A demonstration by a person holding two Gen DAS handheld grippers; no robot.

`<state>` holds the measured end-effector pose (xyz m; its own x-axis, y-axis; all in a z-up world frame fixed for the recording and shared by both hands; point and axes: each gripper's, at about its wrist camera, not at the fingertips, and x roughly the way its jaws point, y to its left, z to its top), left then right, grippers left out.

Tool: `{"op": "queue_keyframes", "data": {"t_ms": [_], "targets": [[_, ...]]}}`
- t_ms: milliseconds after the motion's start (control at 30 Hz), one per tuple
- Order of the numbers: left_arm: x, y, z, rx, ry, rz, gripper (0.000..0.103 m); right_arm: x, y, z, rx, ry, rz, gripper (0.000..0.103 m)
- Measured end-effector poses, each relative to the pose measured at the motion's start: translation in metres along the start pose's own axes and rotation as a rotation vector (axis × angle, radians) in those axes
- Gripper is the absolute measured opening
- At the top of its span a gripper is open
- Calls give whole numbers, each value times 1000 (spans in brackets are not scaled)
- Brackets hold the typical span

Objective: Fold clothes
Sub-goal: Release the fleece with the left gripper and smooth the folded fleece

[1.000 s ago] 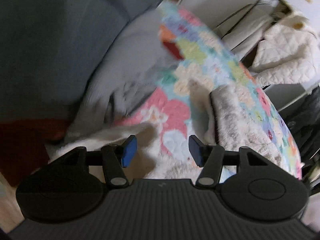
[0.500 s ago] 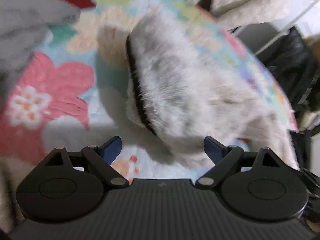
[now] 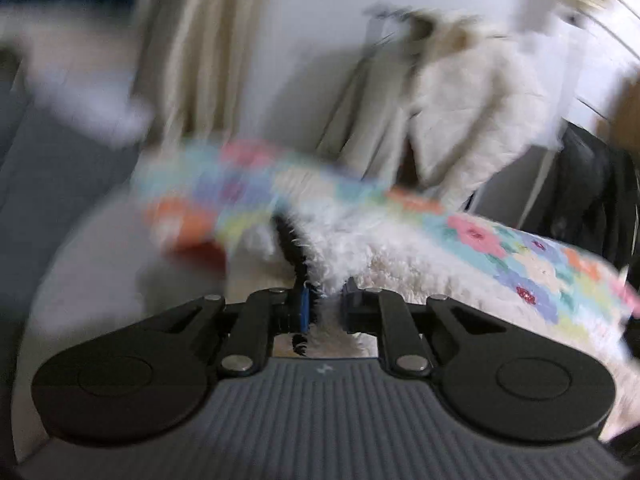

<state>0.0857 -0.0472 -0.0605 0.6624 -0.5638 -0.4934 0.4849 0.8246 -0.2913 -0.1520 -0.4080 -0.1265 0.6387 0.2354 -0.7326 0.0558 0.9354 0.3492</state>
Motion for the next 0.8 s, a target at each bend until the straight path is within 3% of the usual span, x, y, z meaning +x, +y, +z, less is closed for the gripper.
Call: {"op": "queue_keyframes", "data": {"t_ms": [33,100,167,233,267,333,500,567,667,733,800], "targets": [[11,12,-8,-24,84,31,17,1,-1,-3,11,8,1,3],[36,28,-29,-16,222,143,36,-7,-9,-4,84,-7,19,7],[47,38,-47,-17,305,208,40,-29,-17,-3,153,-47,23,18],[37,40,-53,-28,266,184,48,-58,-24,-6,181,-83,-27,33],[31,41,-53,-28,253,187,55,-73,-27,-8,189,-101,-62,35],[19,43,-50,-49,236,170,58,-105,-32,-15,201,-135,-169,37],[-9,42,-45,-66,271,91,60,-203,-68,-61,346,-233,-599,57],[-16,34,-47,-31,282,78,61,-231,-86,-86,412,-243,-733,59],[-20,27,-52,9,316,56,63,-251,-121,-123,582,-231,-812,60],[-25,21,-58,20,349,19,63,-249,-143,-144,686,-214,-801,62],[-27,17,-64,10,383,-4,63,-233,-159,-155,689,-189,-789,64]]}}
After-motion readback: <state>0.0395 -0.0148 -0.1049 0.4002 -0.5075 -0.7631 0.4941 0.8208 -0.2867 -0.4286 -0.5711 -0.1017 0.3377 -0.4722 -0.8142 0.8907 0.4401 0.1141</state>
